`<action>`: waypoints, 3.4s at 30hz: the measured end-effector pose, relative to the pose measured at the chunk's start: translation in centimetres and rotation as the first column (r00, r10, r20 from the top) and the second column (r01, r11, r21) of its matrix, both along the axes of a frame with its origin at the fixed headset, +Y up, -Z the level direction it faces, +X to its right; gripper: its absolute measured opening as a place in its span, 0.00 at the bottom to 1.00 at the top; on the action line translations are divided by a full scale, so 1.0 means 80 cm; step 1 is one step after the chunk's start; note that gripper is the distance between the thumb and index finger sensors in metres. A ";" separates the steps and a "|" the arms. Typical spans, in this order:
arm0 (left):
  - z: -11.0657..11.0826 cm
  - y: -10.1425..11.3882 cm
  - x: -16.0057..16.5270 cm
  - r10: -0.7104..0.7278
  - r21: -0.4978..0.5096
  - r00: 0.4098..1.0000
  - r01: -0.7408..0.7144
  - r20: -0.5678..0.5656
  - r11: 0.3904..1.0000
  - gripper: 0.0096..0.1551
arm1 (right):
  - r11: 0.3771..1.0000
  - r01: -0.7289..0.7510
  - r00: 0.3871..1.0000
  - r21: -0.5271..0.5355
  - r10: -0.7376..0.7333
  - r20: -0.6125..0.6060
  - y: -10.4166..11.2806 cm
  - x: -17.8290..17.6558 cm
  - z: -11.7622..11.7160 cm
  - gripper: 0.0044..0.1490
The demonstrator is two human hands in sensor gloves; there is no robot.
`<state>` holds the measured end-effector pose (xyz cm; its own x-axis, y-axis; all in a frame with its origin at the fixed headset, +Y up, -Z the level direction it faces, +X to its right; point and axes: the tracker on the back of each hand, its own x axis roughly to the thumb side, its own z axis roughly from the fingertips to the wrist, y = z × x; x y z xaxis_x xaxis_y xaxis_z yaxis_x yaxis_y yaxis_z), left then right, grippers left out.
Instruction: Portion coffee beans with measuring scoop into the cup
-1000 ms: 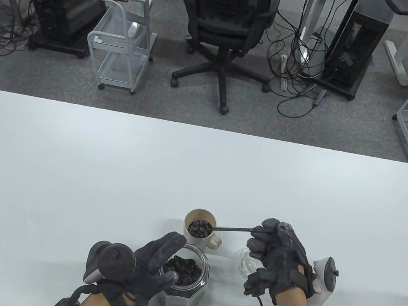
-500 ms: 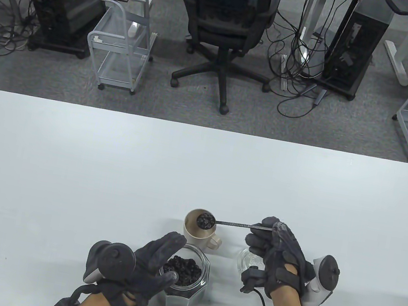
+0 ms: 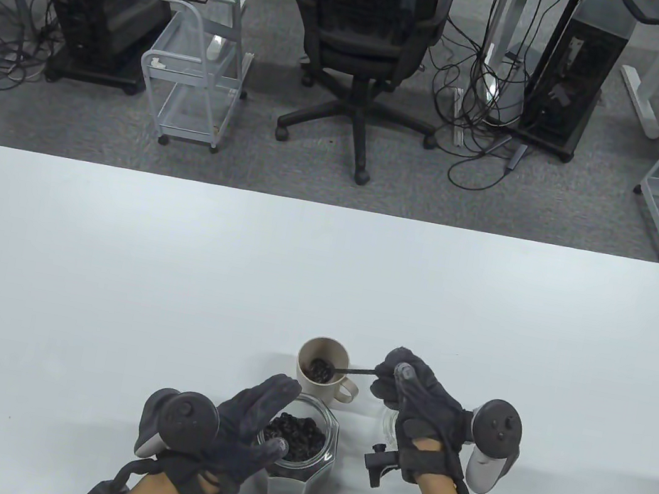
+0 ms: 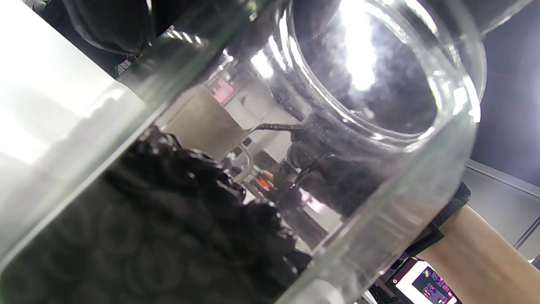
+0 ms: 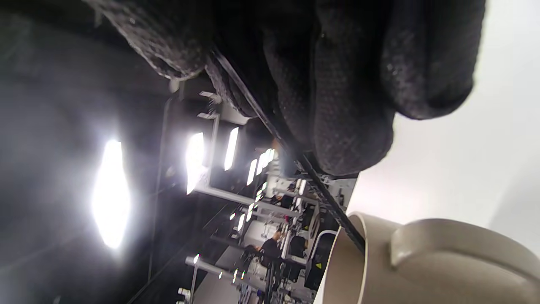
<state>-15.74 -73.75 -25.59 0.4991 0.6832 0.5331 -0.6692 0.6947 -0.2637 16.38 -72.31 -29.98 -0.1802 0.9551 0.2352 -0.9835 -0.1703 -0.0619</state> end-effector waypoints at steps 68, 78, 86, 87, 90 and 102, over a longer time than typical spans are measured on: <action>-0.001 0.001 -0.001 -0.003 -0.006 1.000 0.003 0.003 1.000 0.53 | 0.943 0.091 0.996 0.321 -0.082 -0.041 0.081 0.005 0.037 0.26; -0.001 0.001 -0.001 -0.002 -0.005 1.000 0.002 0.002 1.000 0.53 | 0.829 -0.195 0.961 0.525 0.269 -0.069 0.103 -0.049 0.067 0.26; -0.001 0.000 -0.001 -0.002 -0.006 1.000 0.002 0.002 1.000 0.53 | 0.785 -0.283 0.917 0.551 0.390 -0.085 0.096 -0.070 0.070 0.26; -0.001 0.000 -0.001 -0.001 -0.006 1.000 0.001 0.002 1.000 0.53 | 0.782 -0.293 0.911 0.551 0.404 -0.088 0.094 -0.072 0.070 0.26; -0.001 0.001 -0.001 -0.002 -0.004 1.000 0.002 0.001 1.000 0.53 | 0.780 -0.309 0.902 0.544 0.422 -0.092 0.089 -0.074 0.068 0.26; -0.001 0.000 0.000 0.001 -0.007 1.000 -0.001 0.000 1.000 0.53 | 0.871 -0.294 0.902 0.394 0.390 -0.188 0.062 -0.079 0.050 0.25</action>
<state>-15.78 -73.72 -25.63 0.4986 0.6872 0.5283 -0.6695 0.6924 -0.2688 10.07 -67.34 -25.99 -0.3689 0.6910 0.6217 -0.8562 -0.5129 0.0620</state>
